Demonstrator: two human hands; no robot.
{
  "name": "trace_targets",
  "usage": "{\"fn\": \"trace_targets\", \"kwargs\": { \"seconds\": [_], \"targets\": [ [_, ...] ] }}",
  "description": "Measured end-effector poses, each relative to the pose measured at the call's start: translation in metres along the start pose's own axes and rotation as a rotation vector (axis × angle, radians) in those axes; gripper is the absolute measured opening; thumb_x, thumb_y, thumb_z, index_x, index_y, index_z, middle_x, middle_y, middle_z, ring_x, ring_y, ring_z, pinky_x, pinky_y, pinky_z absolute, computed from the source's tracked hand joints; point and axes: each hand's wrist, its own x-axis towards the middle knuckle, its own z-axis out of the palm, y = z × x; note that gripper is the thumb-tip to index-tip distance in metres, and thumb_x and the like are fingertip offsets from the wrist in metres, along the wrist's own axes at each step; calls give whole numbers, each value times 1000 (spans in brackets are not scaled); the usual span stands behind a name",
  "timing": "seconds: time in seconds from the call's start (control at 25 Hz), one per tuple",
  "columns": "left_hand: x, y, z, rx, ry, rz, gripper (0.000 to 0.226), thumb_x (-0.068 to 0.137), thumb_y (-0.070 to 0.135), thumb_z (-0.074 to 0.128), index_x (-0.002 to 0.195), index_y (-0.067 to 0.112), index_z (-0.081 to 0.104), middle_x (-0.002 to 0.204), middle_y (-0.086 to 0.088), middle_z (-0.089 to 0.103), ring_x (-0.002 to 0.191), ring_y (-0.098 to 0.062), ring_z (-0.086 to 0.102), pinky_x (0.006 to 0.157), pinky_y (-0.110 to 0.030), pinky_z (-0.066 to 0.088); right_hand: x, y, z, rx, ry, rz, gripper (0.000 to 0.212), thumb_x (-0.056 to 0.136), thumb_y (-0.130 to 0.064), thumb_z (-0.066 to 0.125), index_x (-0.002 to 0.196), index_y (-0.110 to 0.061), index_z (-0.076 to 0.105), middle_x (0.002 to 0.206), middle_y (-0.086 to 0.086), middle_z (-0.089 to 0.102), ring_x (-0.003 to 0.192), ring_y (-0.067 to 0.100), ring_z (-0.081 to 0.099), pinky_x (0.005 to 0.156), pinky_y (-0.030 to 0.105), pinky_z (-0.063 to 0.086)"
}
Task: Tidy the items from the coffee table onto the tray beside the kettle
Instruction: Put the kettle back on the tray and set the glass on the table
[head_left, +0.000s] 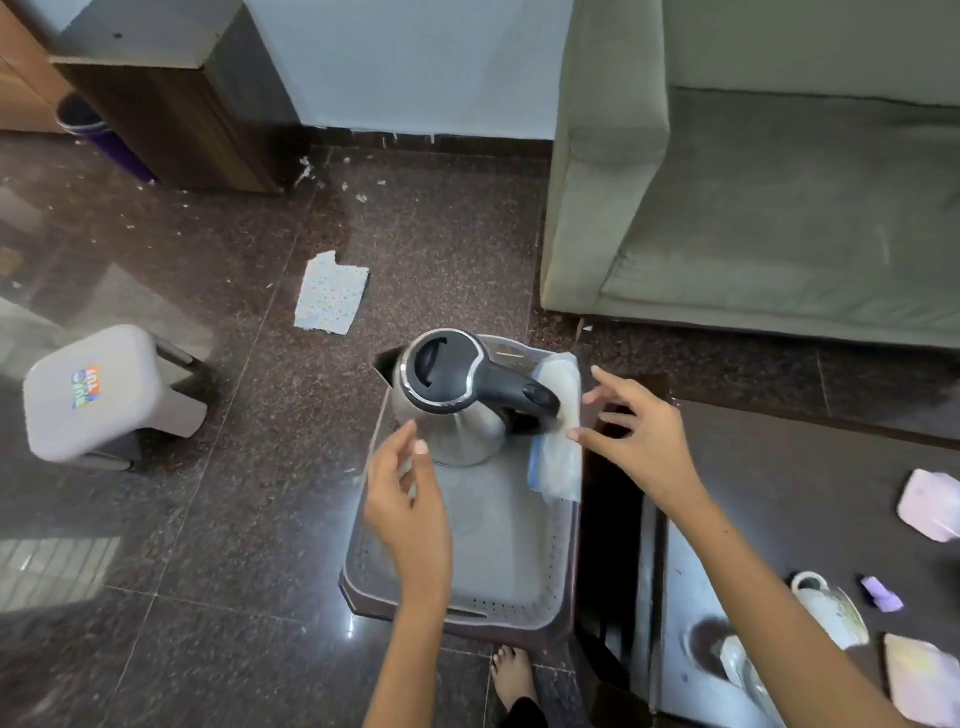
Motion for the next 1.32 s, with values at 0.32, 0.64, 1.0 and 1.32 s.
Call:
{"fn": "trace_targets", "kwargs": {
  "seconds": [0.32, 0.64, 1.0, 1.32],
  "targets": [
    [-190, -55, 60, 79, -508, 9, 17, 93, 9, 53, 100, 17, 67, 102, 5, 65, 95, -7, 62, 75, -12, 47, -168, 104, -122, -73, 277, 372, 36, 76, -10, 76, 105, -28, 64, 96, 2, 71, 85, 3, 67, 80, 23, 55],
    [-283, -124, 117, 291, -867, -13, 19, 93, 9, 53, 104, 18, 65, 102, 8, 63, 93, 4, 58, 76, -13, 49, -268, 184, -135, -467, 117, 520, 58, 69, -36, 80, 119, -15, 59, 119, 5, 56, 104, 22, 59, 83, 29, 47],
    [-289, -142, 138, 422, -864, -88, 21, 93, 14, 54, 110, 18, 65, 108, 8, 64, 93, -1, 61, 75, -5, 46, -259, 205, -106, -591, -126, 571, 104, 64, -37, 81, 146, -25, 19, 147, 1, 27, 133, 22, 31, 90, 39, 50],
    [-286, -144, 148, 439, -930, -64, 19, 94, 17, 54, 109, 21, 65, 107, 8, 65, 92, -2, 61, 78, -15, 50, -260, 218, -106, -560, -54, 555, 87, 61, -31, 77, 137, -29, 35, 133, 0, 43, 114, 24, 51, 78, 38, 54]
  ]
}}
